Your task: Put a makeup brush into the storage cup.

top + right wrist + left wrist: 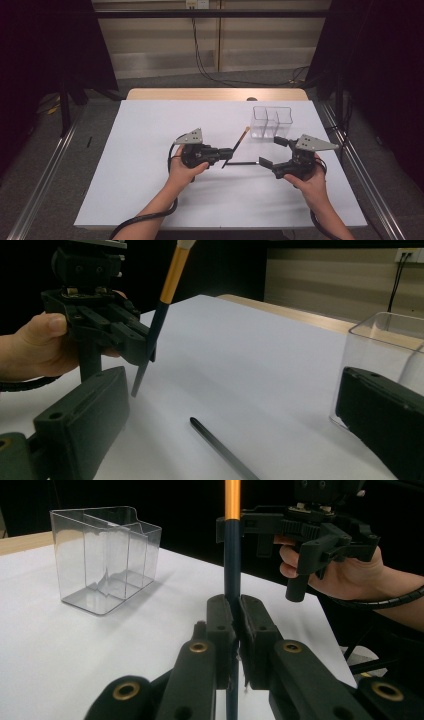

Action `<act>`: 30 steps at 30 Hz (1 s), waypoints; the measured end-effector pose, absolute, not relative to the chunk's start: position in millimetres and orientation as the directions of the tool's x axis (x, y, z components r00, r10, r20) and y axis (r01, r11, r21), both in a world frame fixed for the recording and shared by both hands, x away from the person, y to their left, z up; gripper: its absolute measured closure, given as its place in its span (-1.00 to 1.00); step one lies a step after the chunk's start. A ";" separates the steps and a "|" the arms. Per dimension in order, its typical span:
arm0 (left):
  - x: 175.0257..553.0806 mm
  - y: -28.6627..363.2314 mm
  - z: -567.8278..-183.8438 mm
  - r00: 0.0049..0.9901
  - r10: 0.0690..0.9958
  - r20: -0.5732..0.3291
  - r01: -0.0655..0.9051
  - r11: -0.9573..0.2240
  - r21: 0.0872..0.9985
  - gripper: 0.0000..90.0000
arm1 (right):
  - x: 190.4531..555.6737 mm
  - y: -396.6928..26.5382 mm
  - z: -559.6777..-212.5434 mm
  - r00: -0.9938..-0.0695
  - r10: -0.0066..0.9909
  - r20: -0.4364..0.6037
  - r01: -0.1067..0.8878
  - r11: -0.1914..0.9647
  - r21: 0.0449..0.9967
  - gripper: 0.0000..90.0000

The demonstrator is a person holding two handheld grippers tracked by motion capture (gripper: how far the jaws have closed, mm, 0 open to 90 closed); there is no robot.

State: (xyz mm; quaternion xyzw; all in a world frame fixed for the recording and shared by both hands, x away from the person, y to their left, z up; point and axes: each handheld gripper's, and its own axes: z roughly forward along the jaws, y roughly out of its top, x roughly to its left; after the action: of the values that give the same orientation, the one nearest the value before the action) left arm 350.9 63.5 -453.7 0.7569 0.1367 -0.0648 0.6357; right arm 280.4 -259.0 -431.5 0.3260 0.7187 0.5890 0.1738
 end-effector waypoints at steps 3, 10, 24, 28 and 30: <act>350.8 63.3 -453.8 0.955 0.124 -0.271 0.288 -0.156 0.945 0.87 | 282.5 -253.5 -429.5 -0.736 0.664 0.133 0.261 0.096 0.960 -0.99; 350.8 63.6 -454.0 0.955 0.125 -0.269 0.287 -0.157 0.945 0.87 | 288.2 -241.1 -426.7 -0.750 0.644 0.147 0.265 0.089 0.960 -0.97; 349.9 62.1 -454.2 0.957 0.123 -0.264 0.281 -0.154 0.947 0.87 | 294.3 -226.8 -425.2 -0.761 0.623 0.184 0.272 0.048 0.961 -0.73; 349.5 62.6 -454.4 0.958 0.120 -0.260 0.277 -0.158 0.948 0.87 | 296.1 -222.0 -424.5 -0.768 0.614 0.182 0.263 0.043 0.964 -0.55; 349.5 62.6 -454.6 0.958 0.120 -0.261 0.278 -0.158 0.948 0.87 | 296.9 -219.6 -423.9 -0.772 0.608 0.183 0.259 0.038 0.965 -0.47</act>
State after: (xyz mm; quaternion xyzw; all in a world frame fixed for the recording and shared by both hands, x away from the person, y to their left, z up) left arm 349.5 62.6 -454.6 0.7584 0.1311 -0.0622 0.6354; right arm 296.9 -219.6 -423.9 0.3068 0.7066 0.6220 0.1405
